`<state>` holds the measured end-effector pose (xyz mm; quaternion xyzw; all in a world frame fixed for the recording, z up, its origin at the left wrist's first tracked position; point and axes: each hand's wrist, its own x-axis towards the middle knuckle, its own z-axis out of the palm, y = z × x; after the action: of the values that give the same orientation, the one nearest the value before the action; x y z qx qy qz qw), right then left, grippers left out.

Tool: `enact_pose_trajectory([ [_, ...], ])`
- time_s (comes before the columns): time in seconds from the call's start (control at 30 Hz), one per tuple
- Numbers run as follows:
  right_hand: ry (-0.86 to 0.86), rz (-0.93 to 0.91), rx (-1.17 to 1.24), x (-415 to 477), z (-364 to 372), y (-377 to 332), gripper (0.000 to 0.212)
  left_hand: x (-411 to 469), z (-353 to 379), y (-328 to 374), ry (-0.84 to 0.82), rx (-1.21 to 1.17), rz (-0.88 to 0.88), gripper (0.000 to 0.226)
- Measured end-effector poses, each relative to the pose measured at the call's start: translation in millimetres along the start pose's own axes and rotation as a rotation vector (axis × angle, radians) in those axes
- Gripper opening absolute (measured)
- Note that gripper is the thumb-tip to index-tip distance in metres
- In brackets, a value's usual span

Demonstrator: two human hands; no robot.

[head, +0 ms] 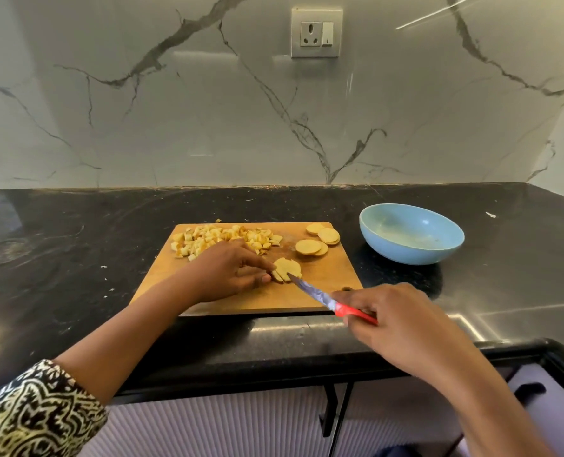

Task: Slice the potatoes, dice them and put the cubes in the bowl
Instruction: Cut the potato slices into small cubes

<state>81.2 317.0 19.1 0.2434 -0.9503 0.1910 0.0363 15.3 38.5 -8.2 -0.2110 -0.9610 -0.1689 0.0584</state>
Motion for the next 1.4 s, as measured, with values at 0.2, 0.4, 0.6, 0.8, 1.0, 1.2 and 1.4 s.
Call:
enact_pose_trajectory([
  [0.2, 0.073, 0.094, 0.044, -4.7, 0.6, 11.1, 0.036, 28.7, -12.0, 14.1, -0.234, -0.017, 0.085, 0.059],
  [0.4, 0.089, 0.106, 0.085, -7.9, 6.9, 17.0, 0.037, 51.5, -14.5, 15.9, -0.379, -0.064, 0.105, 0.048],
  [0.6, 0.108, 0.086, 0.058, -4.1, 15.3, 14.7, 0.039, 44.7, -4.0, 12.6, -0.212, -0.069, 0.063, 0.037],
  [0.8, 0.164, 0.097, -0.056, 6.6, 22.9, 3.6, 0.038, 34.9, 21.1, 28.8, 0.039, 0.197, -0.12, 0.053],
  [1.0, 0.172, 0.106, -0.157, 18.1, 30.8, -6.9, 0.038, 24.6, 26.1, 32.6, 0.103, 0.271, -0.142, 0.068],
  [1.2, 0.201, 0.036, -0.206, 25.0, 42.7, -15.5, 0.039, 11.2, 11.8, 9.7, -0.004, 0.241, -0.127, 0.083],
  [1.4, 0.241, 0.053, -0.169, 26.3, 39.3, -11.0, 0.04, 11.3, 7.2, 8.5, -0.011, 0.235, -0.078, 0.052],
])
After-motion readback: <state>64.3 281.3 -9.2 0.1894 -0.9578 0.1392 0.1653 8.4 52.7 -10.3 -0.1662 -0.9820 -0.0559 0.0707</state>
